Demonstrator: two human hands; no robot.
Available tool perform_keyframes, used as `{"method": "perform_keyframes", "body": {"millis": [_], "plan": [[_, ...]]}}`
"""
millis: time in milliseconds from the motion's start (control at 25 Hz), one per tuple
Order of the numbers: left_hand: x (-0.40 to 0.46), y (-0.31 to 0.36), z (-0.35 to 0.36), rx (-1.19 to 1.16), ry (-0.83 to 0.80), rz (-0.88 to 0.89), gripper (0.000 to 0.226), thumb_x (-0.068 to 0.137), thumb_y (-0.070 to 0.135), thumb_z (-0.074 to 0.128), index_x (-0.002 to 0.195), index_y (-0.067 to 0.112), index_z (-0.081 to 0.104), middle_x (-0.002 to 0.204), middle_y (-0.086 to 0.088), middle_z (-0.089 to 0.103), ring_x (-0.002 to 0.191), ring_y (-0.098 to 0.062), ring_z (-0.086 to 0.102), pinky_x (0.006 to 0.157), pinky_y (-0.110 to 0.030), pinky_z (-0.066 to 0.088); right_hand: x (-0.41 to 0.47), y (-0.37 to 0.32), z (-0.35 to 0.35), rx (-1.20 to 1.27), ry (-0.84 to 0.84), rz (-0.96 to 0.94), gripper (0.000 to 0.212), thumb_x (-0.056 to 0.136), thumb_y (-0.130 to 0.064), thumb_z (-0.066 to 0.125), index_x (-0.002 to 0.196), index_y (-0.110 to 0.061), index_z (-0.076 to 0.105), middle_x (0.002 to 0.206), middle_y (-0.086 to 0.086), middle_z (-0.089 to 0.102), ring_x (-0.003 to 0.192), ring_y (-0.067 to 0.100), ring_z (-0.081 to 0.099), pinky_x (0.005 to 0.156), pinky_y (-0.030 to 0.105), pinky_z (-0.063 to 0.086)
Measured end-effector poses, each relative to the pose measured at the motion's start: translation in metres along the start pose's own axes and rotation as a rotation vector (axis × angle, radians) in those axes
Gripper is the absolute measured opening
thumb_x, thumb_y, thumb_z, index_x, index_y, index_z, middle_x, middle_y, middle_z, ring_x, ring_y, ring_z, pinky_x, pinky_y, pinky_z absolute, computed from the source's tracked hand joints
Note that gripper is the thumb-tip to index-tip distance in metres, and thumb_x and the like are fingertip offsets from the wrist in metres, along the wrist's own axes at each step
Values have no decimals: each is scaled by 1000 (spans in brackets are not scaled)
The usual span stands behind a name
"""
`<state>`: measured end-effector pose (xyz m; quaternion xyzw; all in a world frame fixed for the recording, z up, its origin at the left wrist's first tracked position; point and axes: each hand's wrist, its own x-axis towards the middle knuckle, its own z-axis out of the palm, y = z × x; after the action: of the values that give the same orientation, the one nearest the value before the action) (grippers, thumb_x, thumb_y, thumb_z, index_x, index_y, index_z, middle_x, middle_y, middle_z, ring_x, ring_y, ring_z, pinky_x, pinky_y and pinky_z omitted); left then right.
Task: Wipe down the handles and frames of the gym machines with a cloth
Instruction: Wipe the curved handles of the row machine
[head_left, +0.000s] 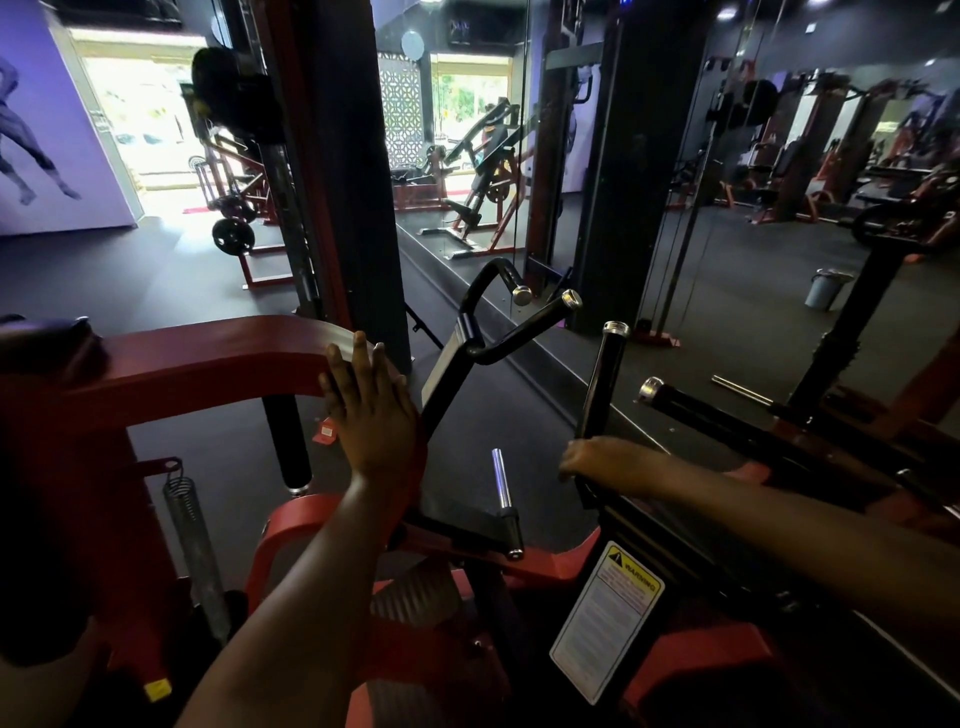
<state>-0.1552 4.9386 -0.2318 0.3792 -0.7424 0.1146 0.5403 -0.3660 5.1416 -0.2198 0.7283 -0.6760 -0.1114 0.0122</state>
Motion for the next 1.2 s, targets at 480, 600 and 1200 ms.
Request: {"method": "perform_keyframes", "body": {"millis": [480,600,1200], "plan": [[-2,-5,11,26,18,-3,44,103,25,35,142,6,41,154,-17,31,147,-28,-8,119,-47,1,36,-31,12,708,601,1174,41,103,-22,23,132,2,38,129,22,48,122,37,45,99,43,34],[-2,-5,10,35,-9,-4,45,104,28,29,141,7,41,153,-17,33,146,-31,4,119,-49,3,22,-50,28,724,423,1175,36,100,-11,30,131,0,43,131,22,51,120,36,50,97,41,39],[11,22,-59,28,-401,-26,44,98,20,45,139,3,45,151,-16,35,144,-36,20,118,-49,7,32,-87,-77,623,435,734,27,93,-14,53,111,5,61,120,23,59,115,33,54,94,32,39]]}}
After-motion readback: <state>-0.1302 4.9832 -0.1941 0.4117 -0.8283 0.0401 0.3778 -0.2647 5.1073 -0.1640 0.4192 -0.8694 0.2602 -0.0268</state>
